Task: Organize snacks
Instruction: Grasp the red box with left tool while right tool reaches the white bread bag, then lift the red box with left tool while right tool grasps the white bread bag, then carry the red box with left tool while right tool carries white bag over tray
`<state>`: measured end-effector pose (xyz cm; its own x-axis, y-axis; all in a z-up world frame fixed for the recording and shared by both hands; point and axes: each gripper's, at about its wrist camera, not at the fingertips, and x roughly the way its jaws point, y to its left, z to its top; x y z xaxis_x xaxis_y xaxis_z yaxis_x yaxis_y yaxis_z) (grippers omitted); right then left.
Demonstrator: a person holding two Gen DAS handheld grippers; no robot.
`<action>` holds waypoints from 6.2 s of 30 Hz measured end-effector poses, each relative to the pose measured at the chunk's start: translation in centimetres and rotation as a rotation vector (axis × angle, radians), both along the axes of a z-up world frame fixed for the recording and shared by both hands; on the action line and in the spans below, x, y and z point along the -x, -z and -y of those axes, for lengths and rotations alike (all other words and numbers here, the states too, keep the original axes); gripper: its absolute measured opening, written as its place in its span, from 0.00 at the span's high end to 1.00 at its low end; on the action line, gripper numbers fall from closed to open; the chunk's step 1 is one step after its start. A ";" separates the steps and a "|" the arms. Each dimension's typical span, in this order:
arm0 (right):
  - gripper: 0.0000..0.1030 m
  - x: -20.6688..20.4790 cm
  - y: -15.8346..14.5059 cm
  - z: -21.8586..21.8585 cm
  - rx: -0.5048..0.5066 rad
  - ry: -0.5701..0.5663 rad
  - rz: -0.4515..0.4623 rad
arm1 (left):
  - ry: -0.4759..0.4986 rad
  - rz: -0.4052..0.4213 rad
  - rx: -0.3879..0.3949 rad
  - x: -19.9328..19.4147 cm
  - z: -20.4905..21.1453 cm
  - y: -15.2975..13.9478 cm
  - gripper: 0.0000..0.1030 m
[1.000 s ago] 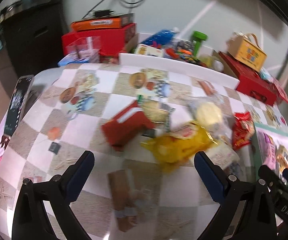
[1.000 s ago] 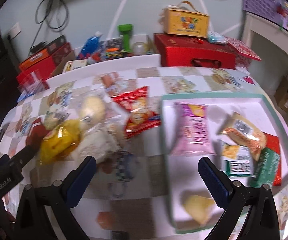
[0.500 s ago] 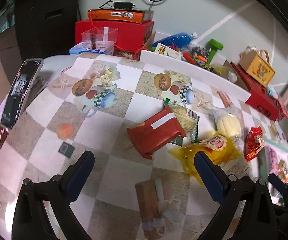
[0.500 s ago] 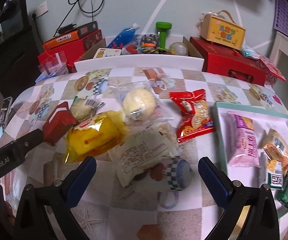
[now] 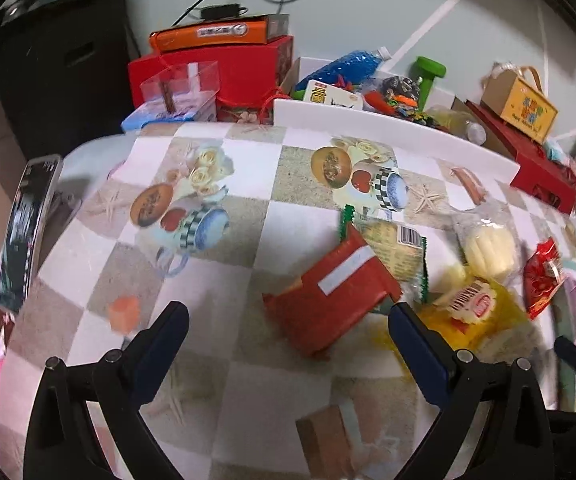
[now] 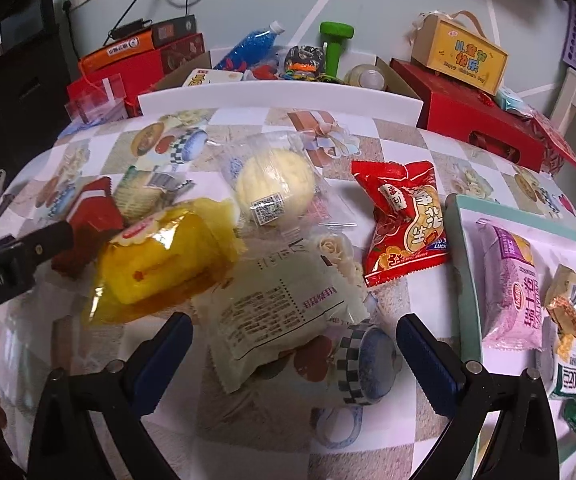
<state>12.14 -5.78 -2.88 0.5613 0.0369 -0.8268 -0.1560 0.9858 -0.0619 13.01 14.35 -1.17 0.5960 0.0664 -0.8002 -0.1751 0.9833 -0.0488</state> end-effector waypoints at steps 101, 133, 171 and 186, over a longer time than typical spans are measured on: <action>0.11 0.8 1.3 -0.6 -0.036 -0.183 -0.012 | 0.068 -0.116 0.038 2.2 4.1 2.1 0.53; 0.41 0.9 -0.9 2.4 -0.147 -0.072 0.032 | 0.074 -0.047 0.091 2.4 4.0 0.8 0.52; 0.41 4.5 -7.3 19.3 -0.136 0.382 0.229 | 0.371 0.136 0.087 3.8 16.1 -6.5 0.52; 0.41 7.8 -6.7 30.8 -0.129 0.741 0.253 | 0.622 0.109 0.082 2.2 28.7 -5.9 0.52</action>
